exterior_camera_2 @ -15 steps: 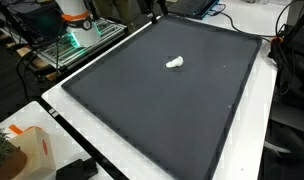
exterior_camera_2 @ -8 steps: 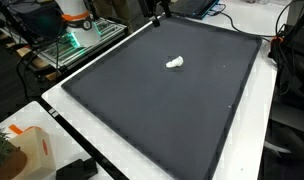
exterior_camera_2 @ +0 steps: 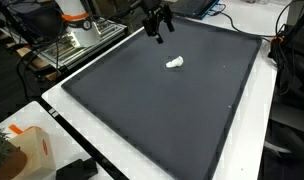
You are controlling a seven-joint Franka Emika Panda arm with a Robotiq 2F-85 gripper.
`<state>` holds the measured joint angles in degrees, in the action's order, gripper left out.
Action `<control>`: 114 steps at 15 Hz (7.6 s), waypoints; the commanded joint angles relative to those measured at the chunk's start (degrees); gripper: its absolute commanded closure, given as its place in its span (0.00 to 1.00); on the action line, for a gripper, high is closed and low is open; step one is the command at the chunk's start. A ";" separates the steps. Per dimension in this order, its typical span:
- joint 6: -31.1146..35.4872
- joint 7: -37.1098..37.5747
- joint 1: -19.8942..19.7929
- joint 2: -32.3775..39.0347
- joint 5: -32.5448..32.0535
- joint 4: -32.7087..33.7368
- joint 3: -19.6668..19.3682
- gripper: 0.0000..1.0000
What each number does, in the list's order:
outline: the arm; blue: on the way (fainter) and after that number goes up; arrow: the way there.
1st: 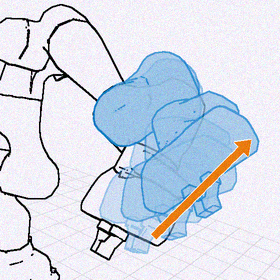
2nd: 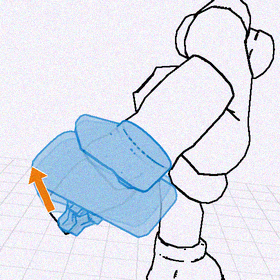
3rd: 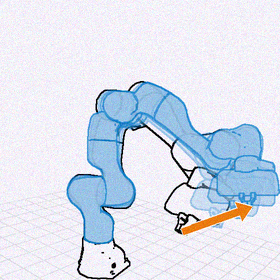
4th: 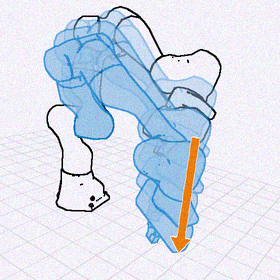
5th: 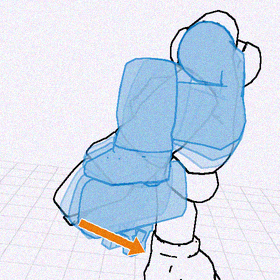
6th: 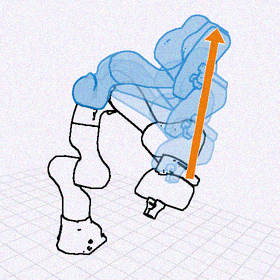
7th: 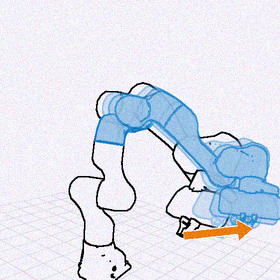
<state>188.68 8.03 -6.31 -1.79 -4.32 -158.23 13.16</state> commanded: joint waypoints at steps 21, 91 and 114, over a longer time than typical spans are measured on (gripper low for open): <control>23.05 -3.22 4.14 16.10 -7.16 0.90 -6.76 0.00; -54.77 3.97 11.89 14.27 -3.99 37.19 -7.60 0.00; -78.20 1.21 13.02 34.71 -1.39 68.23 -9.49 0.00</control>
<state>114.09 11.98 6.56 28.47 -7.63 -96.29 3.97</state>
